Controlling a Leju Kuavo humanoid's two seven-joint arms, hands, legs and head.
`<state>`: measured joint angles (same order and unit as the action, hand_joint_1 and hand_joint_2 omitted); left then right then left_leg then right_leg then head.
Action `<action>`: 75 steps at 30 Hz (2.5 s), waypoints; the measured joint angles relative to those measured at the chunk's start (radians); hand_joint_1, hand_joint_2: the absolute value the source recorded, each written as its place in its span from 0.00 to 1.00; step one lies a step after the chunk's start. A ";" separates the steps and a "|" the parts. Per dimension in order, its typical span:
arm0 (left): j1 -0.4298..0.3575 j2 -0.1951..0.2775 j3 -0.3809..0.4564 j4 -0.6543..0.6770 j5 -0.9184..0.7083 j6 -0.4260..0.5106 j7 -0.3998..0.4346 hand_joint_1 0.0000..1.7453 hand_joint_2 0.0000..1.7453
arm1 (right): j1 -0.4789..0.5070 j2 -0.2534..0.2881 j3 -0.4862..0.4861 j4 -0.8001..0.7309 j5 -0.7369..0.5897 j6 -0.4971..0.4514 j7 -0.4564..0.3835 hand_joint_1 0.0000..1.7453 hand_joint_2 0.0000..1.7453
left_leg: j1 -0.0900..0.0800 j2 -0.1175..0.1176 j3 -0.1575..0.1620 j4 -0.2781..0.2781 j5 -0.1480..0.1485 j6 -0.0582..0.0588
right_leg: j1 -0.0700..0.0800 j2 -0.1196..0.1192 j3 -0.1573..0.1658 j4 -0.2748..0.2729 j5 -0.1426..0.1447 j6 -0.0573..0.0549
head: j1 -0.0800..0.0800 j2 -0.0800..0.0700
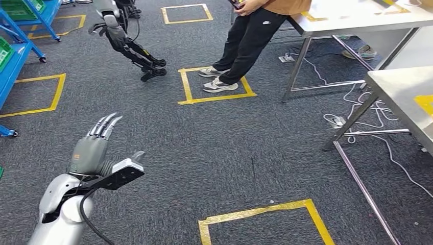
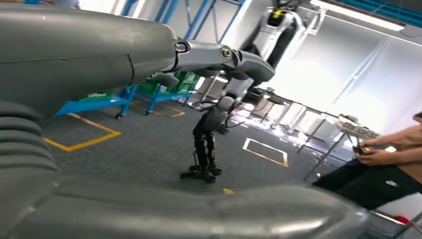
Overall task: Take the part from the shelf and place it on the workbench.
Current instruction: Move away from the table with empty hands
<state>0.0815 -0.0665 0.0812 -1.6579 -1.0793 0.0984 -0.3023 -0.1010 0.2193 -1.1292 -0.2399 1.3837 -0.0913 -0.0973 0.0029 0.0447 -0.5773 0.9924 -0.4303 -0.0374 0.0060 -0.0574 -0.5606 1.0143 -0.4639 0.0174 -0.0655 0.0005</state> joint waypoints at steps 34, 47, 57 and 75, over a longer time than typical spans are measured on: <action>-0.015 0.019 -0.023 0.014 0.023 -0.011 0.007 0.00 1.00 | -0.002 -0.001 0.000 0.000 0.002 -0.003 0.000 0.00 0.00 | -0.005 -0.014 -0.001 -0.011 0.001 0.023 | 0.000 -0.013 0.000 0.008 -0.014 0.013 | 0.003 0.000; -0.015 0.020 -0.025 0.019 0.023 -0.014 0.008 0.00 1.00 | -0.001 -0.001 0.000 0.000 0.002 -0.004 0.000 0.00 0.00 | 0.004 -0.127 -0.004 -0.007 0.006 0.014 | -0.017 0.111 -0.011 0.013 -0.003 0.021 | 0.005 0.000; -0.008 0.023 -0.026 0.022 0.023 -0.014 0.008 0.00 1.00 | 0.000 -0.001 0.000 0.000 0.002 -0.004 0.000 0.00 0.00 | 0.005 -0.057 -0.130 0.243 -0.089 -0.009 | -0.010 0.030 -0.011 0.007 0.005 -0.016 | -0.002 0.000; -0.009 0.025 -0.031 0.023 0.026 -0.014 0.008 0.00 1.00 | 0.000 -0.001 0.000 0.000 0.001 -0.004 0.003 0.00 0.00 | 0.006 -0.107 -0.004 -0.003 0.006 0.026 | -0.017 0.091 -0.038 0.073 -0.012 0.028 | 0.010 0.000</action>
<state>0.0729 -0.0415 0.0500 -1.6350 -1.0533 0.0847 -0.2947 -0.1005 0.2182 -1.1295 -0.2399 1.3844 -0.0957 -0.0946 0.0084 -0.0627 -0.5813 0.9894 -0.4244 -0.0115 -0.0111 0.0331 -0.5985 1.0870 -0.4762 0.0452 -0.0557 0.0004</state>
